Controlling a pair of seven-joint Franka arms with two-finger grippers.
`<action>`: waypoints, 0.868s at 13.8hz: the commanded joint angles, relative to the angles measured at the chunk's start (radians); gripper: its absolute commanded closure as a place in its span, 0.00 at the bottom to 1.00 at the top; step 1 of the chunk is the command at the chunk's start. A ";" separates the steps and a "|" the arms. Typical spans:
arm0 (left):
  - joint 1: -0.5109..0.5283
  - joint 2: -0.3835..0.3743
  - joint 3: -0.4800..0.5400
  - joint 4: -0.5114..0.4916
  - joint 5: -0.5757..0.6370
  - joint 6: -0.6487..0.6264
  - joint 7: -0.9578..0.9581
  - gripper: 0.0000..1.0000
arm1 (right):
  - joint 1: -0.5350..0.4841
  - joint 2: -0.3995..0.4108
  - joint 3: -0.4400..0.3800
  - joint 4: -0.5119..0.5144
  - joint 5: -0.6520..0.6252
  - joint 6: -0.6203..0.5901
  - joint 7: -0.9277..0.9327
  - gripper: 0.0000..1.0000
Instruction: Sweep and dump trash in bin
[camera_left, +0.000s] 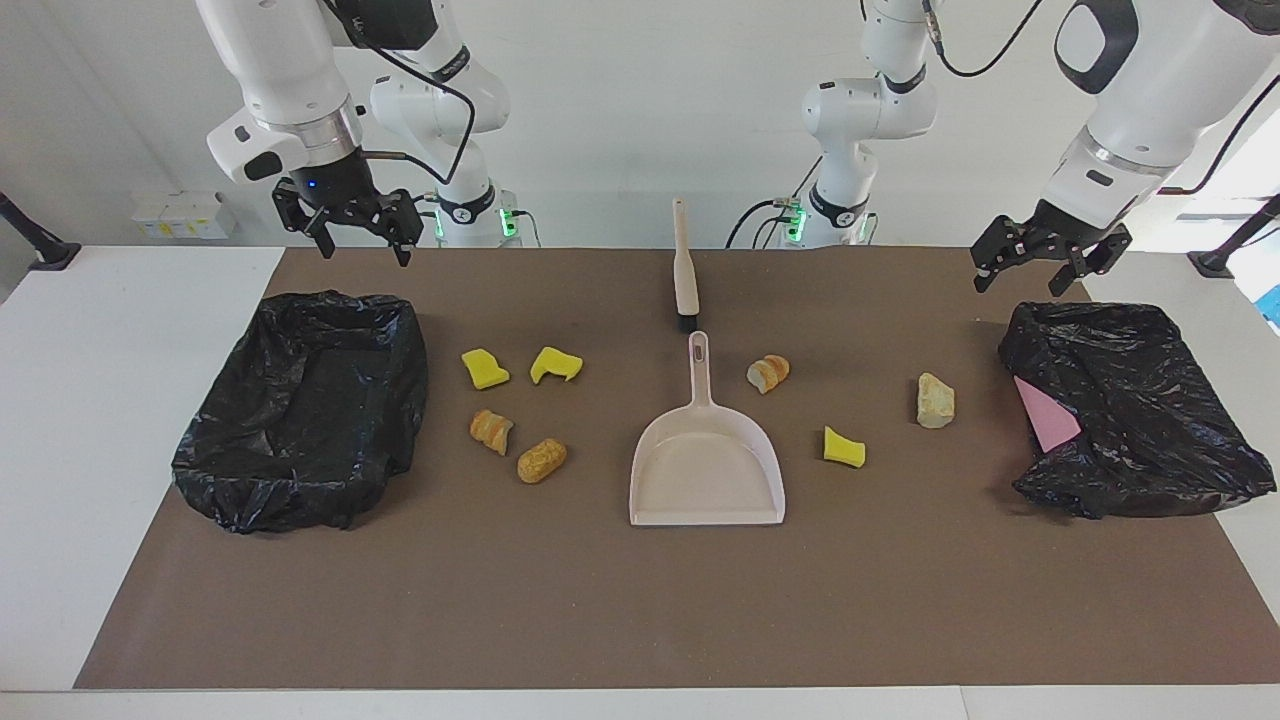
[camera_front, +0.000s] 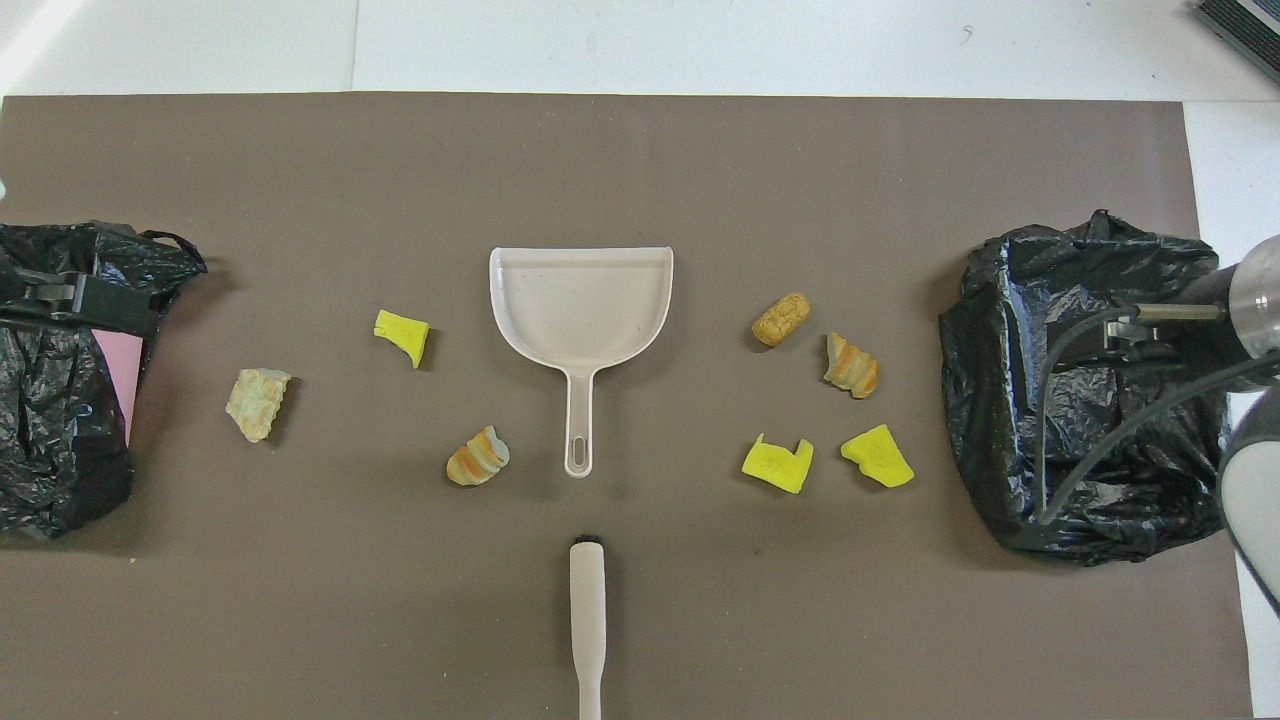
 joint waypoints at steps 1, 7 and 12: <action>0.004 -0.015 -0.004 -0.009 0.014 -0.009 0.008 0.00 | -0.012 -0.026 0.001 -0.027 0.021 0.000 -0.028 0.00; 0.019 -0.024 -0.004 -0.026 0.011 -0.020 0.000 0.00 | -0.018 -0.015 0.000 -0.012 0.021 0.003 -0.034 0.00; -0.031 -0.082 -0.019 -0.171 -0.020 0.009 -0.004 0.00 | -0.025 -0.033 0.001 -0.012 0.021 -0.008 -0.037 0.00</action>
